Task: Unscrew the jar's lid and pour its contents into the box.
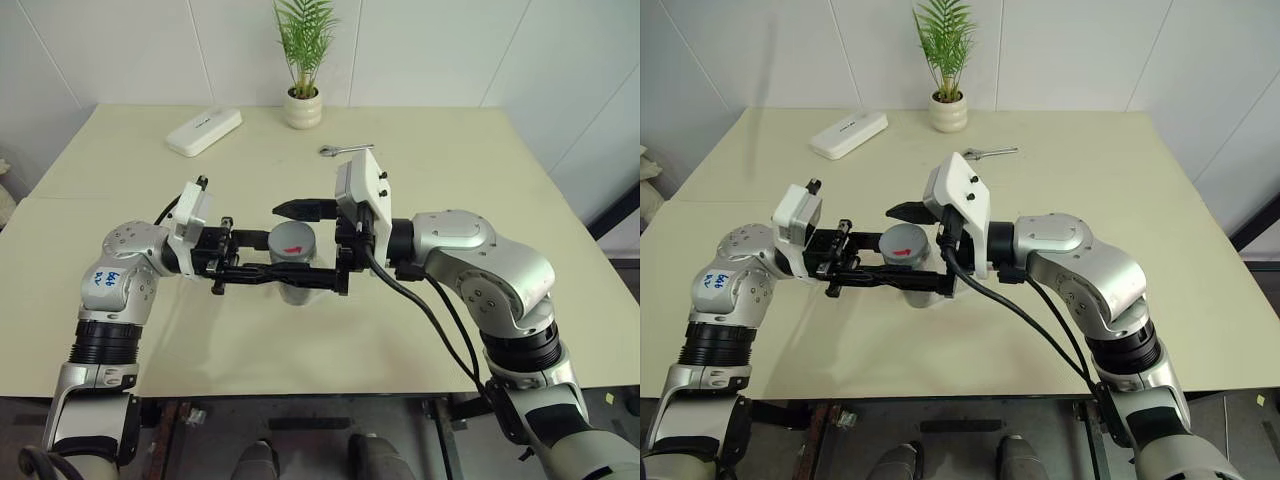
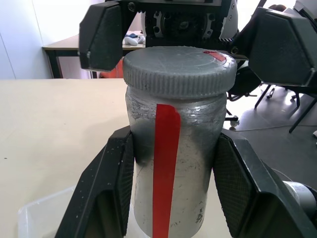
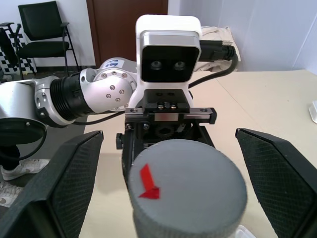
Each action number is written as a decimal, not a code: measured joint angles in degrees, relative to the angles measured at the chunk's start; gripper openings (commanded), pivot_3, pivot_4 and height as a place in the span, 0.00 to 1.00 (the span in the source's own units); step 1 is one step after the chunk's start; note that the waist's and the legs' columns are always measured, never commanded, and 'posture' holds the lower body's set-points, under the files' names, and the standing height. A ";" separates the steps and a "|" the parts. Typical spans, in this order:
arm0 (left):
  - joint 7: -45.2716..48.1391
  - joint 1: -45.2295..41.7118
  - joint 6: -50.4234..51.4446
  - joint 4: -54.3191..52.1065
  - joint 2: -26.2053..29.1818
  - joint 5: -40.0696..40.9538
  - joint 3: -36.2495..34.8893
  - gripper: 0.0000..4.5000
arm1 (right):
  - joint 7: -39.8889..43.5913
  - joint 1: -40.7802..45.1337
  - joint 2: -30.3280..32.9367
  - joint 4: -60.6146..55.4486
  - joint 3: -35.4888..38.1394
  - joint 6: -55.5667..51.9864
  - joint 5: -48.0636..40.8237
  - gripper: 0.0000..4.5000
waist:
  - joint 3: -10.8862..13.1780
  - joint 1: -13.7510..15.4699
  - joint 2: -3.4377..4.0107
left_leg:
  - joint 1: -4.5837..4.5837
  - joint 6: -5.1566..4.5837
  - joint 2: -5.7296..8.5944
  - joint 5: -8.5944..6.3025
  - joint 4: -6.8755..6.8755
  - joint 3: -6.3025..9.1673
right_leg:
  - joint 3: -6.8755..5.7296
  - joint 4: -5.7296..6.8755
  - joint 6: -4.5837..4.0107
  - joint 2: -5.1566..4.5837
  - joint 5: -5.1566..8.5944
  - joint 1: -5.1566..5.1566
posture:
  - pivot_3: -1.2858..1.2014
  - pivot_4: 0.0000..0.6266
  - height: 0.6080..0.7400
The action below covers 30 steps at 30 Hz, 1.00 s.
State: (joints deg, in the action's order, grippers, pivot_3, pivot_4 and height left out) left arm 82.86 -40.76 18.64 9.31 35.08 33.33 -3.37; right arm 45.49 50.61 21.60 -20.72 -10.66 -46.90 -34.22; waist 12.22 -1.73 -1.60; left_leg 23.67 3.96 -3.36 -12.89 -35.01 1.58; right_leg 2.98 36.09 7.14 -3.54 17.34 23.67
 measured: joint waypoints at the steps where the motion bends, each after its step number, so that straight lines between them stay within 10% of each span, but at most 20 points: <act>1: 0.00 -0.03 -0.03 0.00 -0.01 -0.01 0.04 0.43 | -0.05 0.06 -0.05 0.63 -0.03 0.39 0.31 1.00 | 0.00 0.00 0.00 | 0.00 0.00 0.00 0.00 0.00 -0.01 | 0.01 0.01 0.00 0.00 0.00 0.00 | 0.52 0.24 1.00; 30: -3.16 1.14 -0.28 -0.77 0.55 0.00 -0.08 0.43 | -1.18 0.13 3.95 0.38 1.25 -1.27 1.44 1.00 | 0.00 0.01 0.00 | -0.02 0.00 -0.02 0.00 -0.02 -0.15 | 0.15 0.07 0.00 0.02 0.00 0.06 | 0.52 0.24 1.00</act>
State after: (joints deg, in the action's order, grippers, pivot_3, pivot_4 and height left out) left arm 79.70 -39.61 18.36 8.55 35.64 33.33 -3.45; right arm 44.31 50.73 25.55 -20.34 -9.41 -48.17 -32.78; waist 12.22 -1.72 -1.60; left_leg 23.65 3.95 -3.38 -12.90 -35.03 1.43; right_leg 3.13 36.16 7.15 -3.52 17.34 23.72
